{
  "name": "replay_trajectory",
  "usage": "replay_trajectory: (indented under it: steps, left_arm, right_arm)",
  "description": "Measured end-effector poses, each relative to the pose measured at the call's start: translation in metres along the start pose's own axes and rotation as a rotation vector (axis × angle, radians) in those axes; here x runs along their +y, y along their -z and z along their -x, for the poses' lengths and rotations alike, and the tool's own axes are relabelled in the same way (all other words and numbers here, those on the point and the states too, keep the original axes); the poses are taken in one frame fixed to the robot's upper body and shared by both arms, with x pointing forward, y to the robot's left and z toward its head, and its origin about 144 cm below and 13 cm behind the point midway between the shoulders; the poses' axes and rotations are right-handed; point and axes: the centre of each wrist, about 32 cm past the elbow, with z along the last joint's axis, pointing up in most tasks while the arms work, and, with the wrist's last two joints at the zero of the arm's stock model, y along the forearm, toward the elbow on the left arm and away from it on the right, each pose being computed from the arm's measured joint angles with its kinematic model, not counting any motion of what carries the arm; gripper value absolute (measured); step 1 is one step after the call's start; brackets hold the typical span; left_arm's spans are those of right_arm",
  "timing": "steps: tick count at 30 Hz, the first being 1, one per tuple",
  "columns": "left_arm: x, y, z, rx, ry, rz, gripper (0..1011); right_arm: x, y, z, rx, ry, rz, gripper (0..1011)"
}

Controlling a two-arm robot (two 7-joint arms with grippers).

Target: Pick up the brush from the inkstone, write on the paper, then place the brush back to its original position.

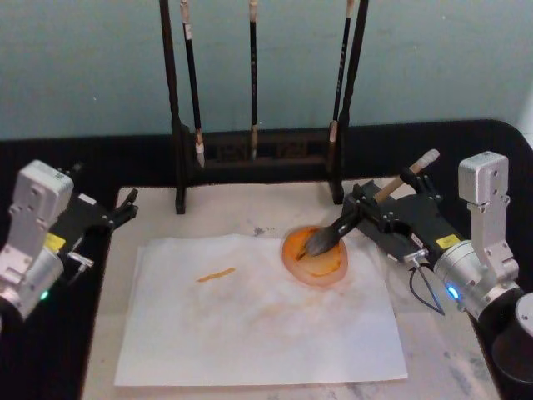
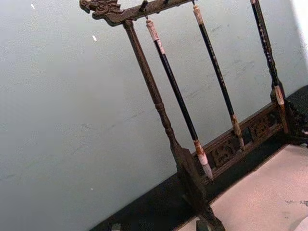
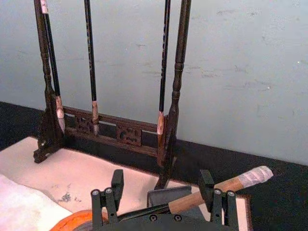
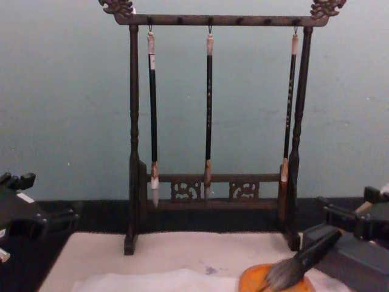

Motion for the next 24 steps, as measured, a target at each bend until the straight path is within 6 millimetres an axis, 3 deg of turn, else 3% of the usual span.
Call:
replay_trajectory:
  steps: [24]
  left_arm:
    - [0.0,0.0,0.0,0.0,0.0,0.0,1010]
  right_arm:
    - [0.0,0.0001,0.0,0.001,0.0,0.0,1000]
